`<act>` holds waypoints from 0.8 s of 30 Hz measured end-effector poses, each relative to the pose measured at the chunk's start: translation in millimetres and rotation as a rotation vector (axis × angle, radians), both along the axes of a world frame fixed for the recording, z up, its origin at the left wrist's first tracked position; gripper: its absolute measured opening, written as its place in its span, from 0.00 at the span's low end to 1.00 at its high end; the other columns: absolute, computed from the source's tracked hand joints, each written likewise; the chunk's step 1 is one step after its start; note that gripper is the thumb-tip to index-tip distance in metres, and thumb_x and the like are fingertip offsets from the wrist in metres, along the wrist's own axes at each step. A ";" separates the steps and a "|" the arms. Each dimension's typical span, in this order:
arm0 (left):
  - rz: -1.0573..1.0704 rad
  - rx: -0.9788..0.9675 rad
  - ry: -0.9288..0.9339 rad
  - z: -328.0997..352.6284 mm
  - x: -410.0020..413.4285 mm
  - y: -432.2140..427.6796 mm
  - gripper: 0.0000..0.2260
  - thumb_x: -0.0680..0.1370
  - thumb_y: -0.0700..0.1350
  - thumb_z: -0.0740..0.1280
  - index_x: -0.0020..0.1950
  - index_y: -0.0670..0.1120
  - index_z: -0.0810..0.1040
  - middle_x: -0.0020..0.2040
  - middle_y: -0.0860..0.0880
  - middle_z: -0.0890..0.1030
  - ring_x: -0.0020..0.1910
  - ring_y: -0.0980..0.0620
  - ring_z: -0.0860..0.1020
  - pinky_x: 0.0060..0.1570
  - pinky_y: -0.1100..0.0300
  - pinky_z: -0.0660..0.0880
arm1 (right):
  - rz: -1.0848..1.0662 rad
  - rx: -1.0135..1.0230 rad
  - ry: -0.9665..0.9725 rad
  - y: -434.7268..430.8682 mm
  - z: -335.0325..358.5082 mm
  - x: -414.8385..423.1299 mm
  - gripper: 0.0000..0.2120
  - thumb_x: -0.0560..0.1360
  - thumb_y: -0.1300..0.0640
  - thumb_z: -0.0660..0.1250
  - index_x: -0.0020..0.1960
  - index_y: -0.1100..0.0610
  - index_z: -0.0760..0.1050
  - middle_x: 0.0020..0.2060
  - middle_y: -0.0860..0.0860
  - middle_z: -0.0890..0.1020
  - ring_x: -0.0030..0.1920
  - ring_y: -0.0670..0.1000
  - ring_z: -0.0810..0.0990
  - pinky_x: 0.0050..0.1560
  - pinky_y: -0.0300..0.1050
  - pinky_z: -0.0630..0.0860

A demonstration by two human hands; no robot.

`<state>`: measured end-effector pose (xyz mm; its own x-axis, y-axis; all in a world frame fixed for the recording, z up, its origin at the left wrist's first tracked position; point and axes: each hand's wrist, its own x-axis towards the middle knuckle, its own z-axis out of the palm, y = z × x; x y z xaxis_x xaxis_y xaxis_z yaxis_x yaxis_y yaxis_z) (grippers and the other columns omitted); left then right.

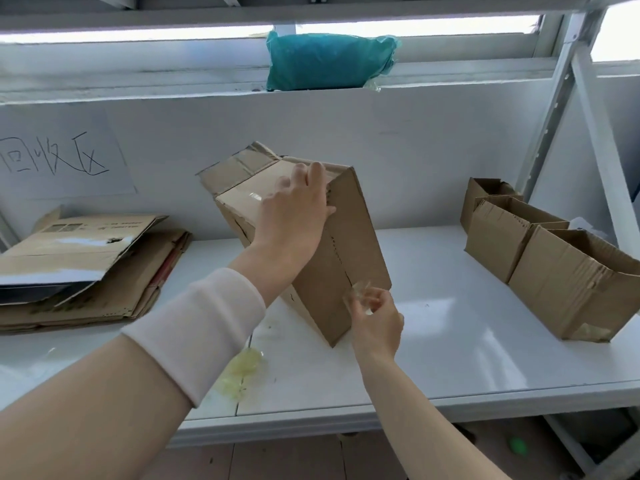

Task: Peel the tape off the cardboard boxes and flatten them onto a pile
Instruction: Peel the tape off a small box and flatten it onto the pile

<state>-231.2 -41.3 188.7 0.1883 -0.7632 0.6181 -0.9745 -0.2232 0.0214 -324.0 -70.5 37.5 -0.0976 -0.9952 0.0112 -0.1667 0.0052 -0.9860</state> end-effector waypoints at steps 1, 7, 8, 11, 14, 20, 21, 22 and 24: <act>0.011 -0.026 0.021 0.7 5.1 0.7 0.16 0.78 0.51 0.61 0.60 0.42 0.65 0.58 0.44 0.72 0.55 0.44 0.74 0.46 0.49 0.74 | -0.012 0.000 -0.072 -1.9 -1.2 -0.7 0.06 0.74 0.51 0.67 0.46 0.50 0.71 0.47 0.50 0.77 0.50 0.50 0.73 0.47 0.44 0.70; 0.036 -0.109 0.191 3.1 36.2 3.5 0.21 0.78 0.51 0.62 0.67 0.44 0.64 0.64 0.42 0.69 0.63 0.43 0.70 0.54 0.49 0.73 | 0.014 0.154 -0.484 -19.3 -7.7 -9.7 0.05 0.75 0.57 0.66 0.45 0.51 0.70 0.42 0.50 0.76 0.44 0.48 0.76 0.43 0.39 0.72; 0.041 -0.101 0.212 3.3 40.2 3.2 0.20 0.78 0.52 0.62 0.67 0.44 0.65 0.64 0.42 0.68 0.64 0.42 0.69 0.56 0.49 0.71 | 0.064 0.203 -0.592 -21.9 -5.1 -6.7 0.04 0.76 0.58 0.65 0.48 0.53 0.70 0.43 0.50 0.76 0.46 0.49 0.77 0.47 0.42 0.74; 0.031 -0.126 0.349 6.9 53.6 7.2 0.20 0.78 0.52 0.63 0.65 0.44 0.66 0.64 0.41 0.68 0.64 0.42 0.69 0.57 0.51 0.69 | 0.125 0.205 -0.739 -26.2 5.8 3.3 0.09 0.77 0.61 0.64 0.56 0.59 0.68 0.48 0.53 0.76 0.53 0.54 0.78 0.51 0.48 0.77; -0.006 -0.151 0.505 12.7 76.7 19.1 0.25 0.75 0.54 0.66 0.65 0.44 0.63 0.64 0.42 0.71 0.62 0.44 0.72 0.56 0.52 0.69 | 0.148 0.064 -0.736 -25.5 24.1 6.3 0.04 0.76 0.62 0.64 0.49 0.56 0.69 0.47 0.54 0.75 0.52 0.53 0.78 0.50 0.47 0.78; 0.051 -0.480 0.707 14.6 124.8 71.0 0.22 0.77 0.50 0.66 0.64 0.42 0.62 0.63 0.46 0.72 0.57 0.47 0.73 0.54 0.55 0.67 | 0.317 -0.119 -0.802 -13.0 77.0 22.0 0.08 0.78 0.66 0.58 0.46 0.53 0.67 0.46 0.51 0.74 0.44 0.49 0.82 0.41 0.40 0.81; 0.058 -0.523 0.756 11.8 130.3 81.5 0.20 0.77 0.49 0.65 0.63 0.43 0.62 0.62 0.47 0.73 0.54 0.49 0.73 0.52 0.56 0.68 | 0.347 -0.145 -0.792 -9.0 84.1 27.4 0.09 0.78 0.65 0.59 0.45 0.52 0.68 0.47 0.51 0.75 0.43 0.48 0.83 0.40 0.39 0.81; 0.058 -0.564 0.804 9.1 134.6 92.1 0.17 0.77 0.49 0.64 0.60 0.45 0.63 0.60 0.47 0.73 0.52 0.51 0.73 0.50 0.57 0.68 | 0.374 -0.166 -0.777 -4.1 89.7 33.0 0.08 0.78 0.64 0.60 0.45 0.52 0.68 0.48 0.52 0.74 0.42 0.46 0.83 0.39 0.38 0.80; 0.076 -0.641 0.851 4.9 142.8 108.8 0.10 0.79 0.49 0.61 0.55 0.47 0.63 0.55 0.48 0.74 0.50 0.52 0.73 0.47 0.58 0.67 | 0.406 -0.193 -0.757 4.8 96.8 43.3 0.07 0.78 0.63 0.60 0.45 0.52 0.69 0.49 0.53 0.74 0.40 0.45 0.84 0.38 0.37 0.80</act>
